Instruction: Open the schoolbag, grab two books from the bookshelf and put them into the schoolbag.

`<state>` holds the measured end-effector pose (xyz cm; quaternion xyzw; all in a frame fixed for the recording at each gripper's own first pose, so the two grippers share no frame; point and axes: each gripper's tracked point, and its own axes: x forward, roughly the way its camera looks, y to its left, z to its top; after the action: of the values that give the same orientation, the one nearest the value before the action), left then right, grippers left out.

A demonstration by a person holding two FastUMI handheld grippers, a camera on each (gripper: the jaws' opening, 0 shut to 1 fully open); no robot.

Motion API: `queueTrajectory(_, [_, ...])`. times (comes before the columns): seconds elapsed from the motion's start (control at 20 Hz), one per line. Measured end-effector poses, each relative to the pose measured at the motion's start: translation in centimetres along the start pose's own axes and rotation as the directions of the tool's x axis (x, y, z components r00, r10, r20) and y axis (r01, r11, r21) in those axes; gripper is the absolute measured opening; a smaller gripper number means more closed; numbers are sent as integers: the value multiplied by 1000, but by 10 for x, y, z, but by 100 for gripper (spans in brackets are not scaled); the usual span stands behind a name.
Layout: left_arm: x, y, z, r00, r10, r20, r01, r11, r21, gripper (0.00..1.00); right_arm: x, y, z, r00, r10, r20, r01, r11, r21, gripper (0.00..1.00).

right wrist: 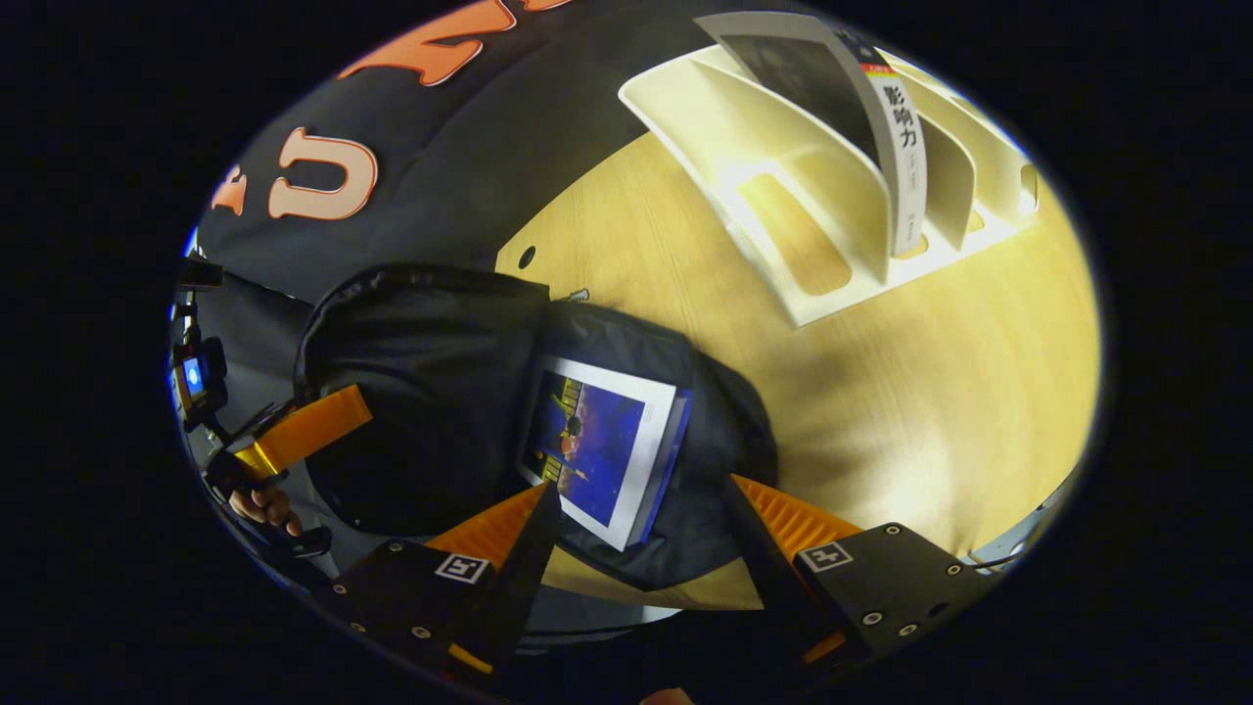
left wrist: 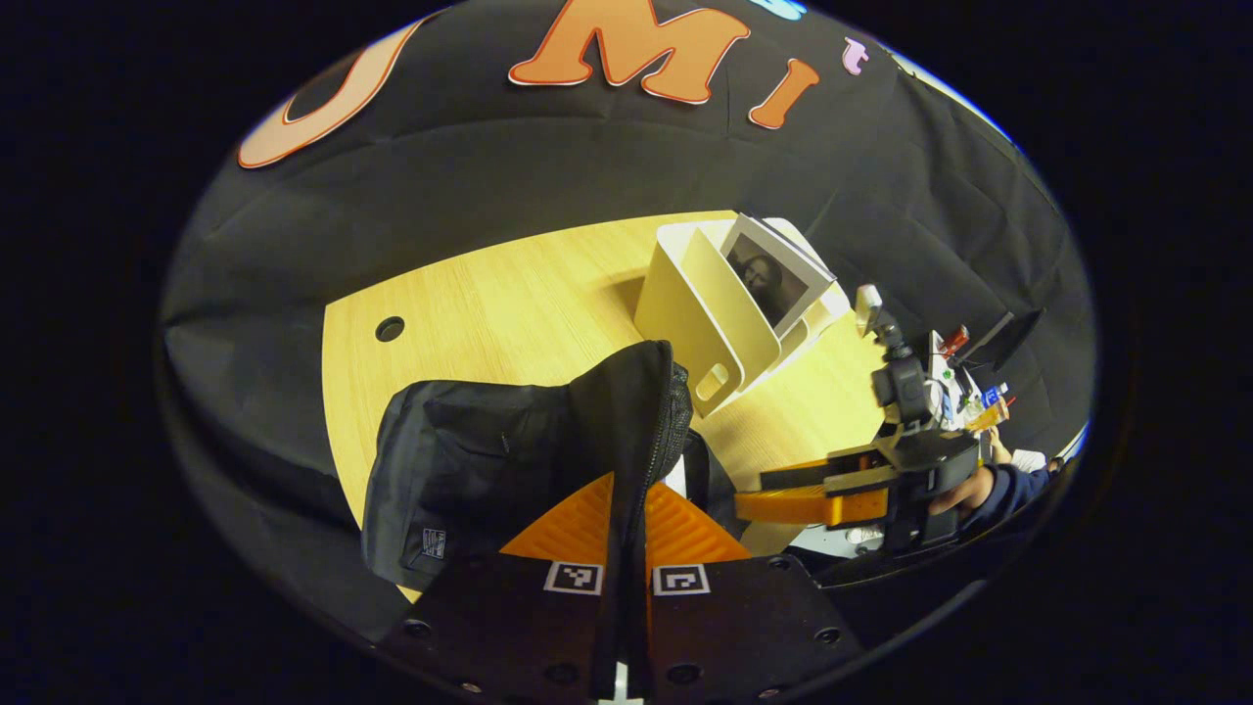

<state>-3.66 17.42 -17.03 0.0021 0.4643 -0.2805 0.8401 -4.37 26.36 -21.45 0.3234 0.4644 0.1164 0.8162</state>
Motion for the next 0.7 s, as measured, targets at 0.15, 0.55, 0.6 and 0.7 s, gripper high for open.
queueTrajectory(0.15, [1, 0, 0, 1000, 17, -1, -17, 1000, -1, 5, -21, -15, 18, 999, -48, 3, 48, 998, -39, 98])
queueTrajectory(0.55, [5, 1, -2, 998, 56, 3, -56, 998, -35, 5, -72, -48, 73, 990, -141, -13, 135, 969, -206, 99])
queueTrajectory(0.6, [6, 1, -2, 998, 61, 1, -61, 997, -40, 5, -79, -55, 83, 986, -165, -7, 159, 962, -222, 99])
queueTrajectory(0.7, [6, 2, 0, 997, 71, -3, -71, 997, -44, 5, -92, -65, 104, 980, -198, 10, 194, 945, -263, 99])
